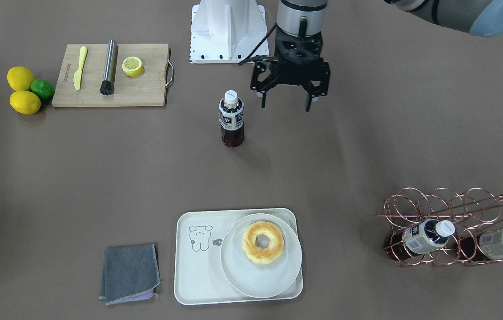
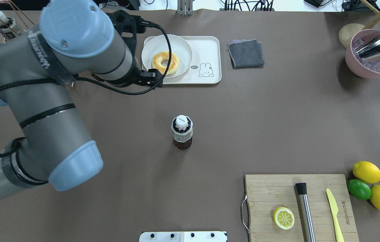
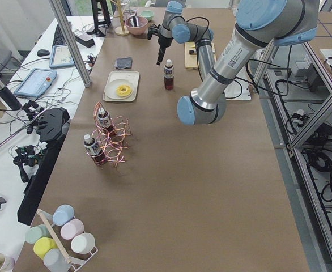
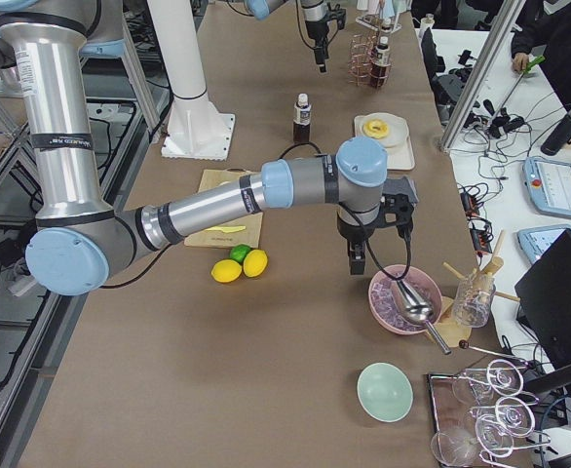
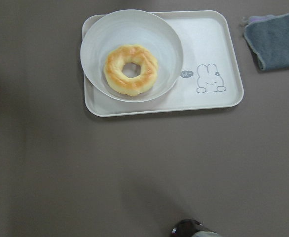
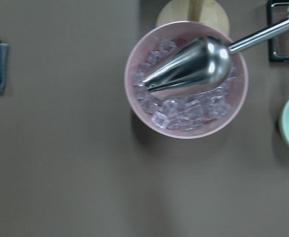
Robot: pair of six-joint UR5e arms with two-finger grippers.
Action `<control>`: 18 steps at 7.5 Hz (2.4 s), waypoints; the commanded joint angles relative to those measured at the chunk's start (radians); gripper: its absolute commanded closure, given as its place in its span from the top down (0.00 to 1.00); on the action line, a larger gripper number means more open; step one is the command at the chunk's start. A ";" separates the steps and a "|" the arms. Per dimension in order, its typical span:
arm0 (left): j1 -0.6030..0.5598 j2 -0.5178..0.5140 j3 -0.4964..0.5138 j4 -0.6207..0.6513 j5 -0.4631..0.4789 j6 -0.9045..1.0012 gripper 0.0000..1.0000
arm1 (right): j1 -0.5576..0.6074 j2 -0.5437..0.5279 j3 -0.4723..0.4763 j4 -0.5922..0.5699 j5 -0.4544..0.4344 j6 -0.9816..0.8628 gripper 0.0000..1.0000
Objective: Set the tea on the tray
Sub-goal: 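Withdraw the left arm while the right arm swings toward the bottle, then lower the right gripper over the bottle cap and close on it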
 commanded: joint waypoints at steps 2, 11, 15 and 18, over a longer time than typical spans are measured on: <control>-0.253 0.278 -0.077 -0.005 -0.115 0.316 0.98 | -0.217 0.150 0.128 0.003 0.023 0.429 1.00; -0.619 0.749 0.102 -0.367 -0.212 0.748 0.98 | -0.697 0.503 0.115 -0.003 -0.295 0.859 1.00; -0.806 0.858 0.124 -0.369 -0.402 0.898 0.98 | -0.855 0.633 0.077 -0.064 -0.376 0.981 1.00; -0.815 0.872 0.151 -0.375 -0.402 0.902 0.98 | -0.998 0.844 -0.010 -0.198 -0.485 1.097 1.00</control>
